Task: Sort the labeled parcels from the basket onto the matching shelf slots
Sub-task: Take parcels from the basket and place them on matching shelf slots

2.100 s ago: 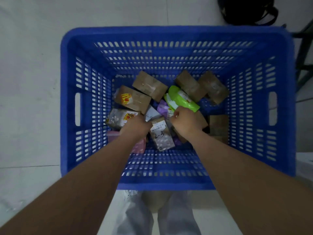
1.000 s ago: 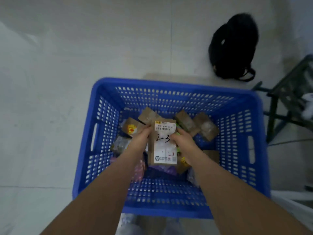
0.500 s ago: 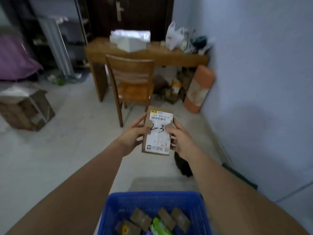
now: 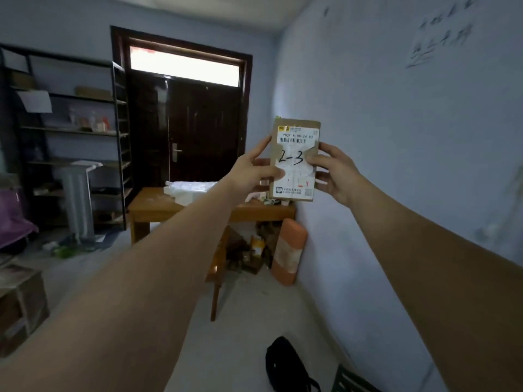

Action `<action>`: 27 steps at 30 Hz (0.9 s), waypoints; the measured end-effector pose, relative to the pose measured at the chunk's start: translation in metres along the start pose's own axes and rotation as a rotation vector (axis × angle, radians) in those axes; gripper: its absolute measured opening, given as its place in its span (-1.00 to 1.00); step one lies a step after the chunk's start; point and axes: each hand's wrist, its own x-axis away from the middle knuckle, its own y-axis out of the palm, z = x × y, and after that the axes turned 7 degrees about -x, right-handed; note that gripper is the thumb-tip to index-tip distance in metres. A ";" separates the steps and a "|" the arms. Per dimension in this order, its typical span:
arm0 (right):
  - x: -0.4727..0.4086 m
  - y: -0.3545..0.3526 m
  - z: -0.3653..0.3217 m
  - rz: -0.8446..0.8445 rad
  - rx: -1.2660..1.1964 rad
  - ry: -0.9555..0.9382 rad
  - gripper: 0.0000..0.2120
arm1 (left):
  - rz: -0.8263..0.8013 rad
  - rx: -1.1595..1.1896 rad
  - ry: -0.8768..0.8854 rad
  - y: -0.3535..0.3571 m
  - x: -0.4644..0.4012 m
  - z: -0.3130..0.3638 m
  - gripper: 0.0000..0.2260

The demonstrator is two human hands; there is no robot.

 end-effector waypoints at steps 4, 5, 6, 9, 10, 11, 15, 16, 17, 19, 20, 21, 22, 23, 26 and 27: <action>0.017 0.000 -0.053 0.033 0.028 -0.070 -0.64 | -0.042 0.002 0.080 0.002 0.001 0.049 -0.30; 0.021 -0.001 -0.062 0.041 0.036 -0.082 -0.63 | -0.055 0.001 0.092 0.004 0.000 0.057 -0.32; 0.024 -0.001 -0.068 0.046 0.043 -0.091 -0.63 | -0.065 -0.002 0.102 0.005 0.000 0.064 -0.33; 0.031 -0.003 -0.084 0.055 0.059 -0.128 -0.63 | -0.079 0.005 0.136 0.009 0.001 0.079 -0.35; 0.031 -0.003 -0.088 0.056 0.060 -0.139 -0.63 | -0.081 0.010 0.145 0.009 0.001 0.083 -0.36; 0.031 -0.003 -0.092 0.054 0.060 -0.151 -0.63 | -0.080 0.011 0.152 0.010 0.001 0.087 -0.37; 0.027 -0.005 -0.096 0.048 0.046 -0.168 -0.64 | -0.072 -0.009 0.161 0.012 0.001 0.099 -0.37; 0.025 -0.006 -0.096 0.048 0.040 -0.168 -0.63 | -0.071 -0.014 0.160 0.013 0.001 0.099 -0.37; 0.025 -0.008 -0.096 0.046 0.033 -0.166 -0.63 | -0.071 -0.021 0.157 0.014 0.000 0.100 -0.38; 0.025 -0.012 -0.095 0.038 0.018 -0.159 -0.62 | -0.070 -0.014 0.147 0.018 -0.002 0.099 -0.39; 0.025 -0.015 -0.095 0.038 0.012 -0.156 -0.62 | -0.071 -0.008 0.143 0.021 -0.003 0.098 -0.39; 0.026 -0.019 -0.094 0.044 0.005 -0.153 -0.63 | -0.077 -0.004 0.141 0.025 -0.004 0.098 -0.40; 0.028 -0.025 -0.094 0.053 -0.001 -0.150 -0.62 | -0.083 -0.005 0.138 0.031 -0.005 0.097 -0.40; 0.030 -0.033 -0.094 0.065 -0.004 -0.147 -0.61 | -0.090 -0.007 0.135 0.039 -0.005 0.097 -0.40; 0.043 -0.062 -0.096 0.091 0.003 -0.140 -0.58 | -0.095 0.011 0.137 0.071 -0.006 0.094 -0.40; 0.049 -0.074 -0.098 0.102 0.008 -0.141 -0.58 | -0.101 0.030 0.139 0.083 -0.006 0.094 -0.41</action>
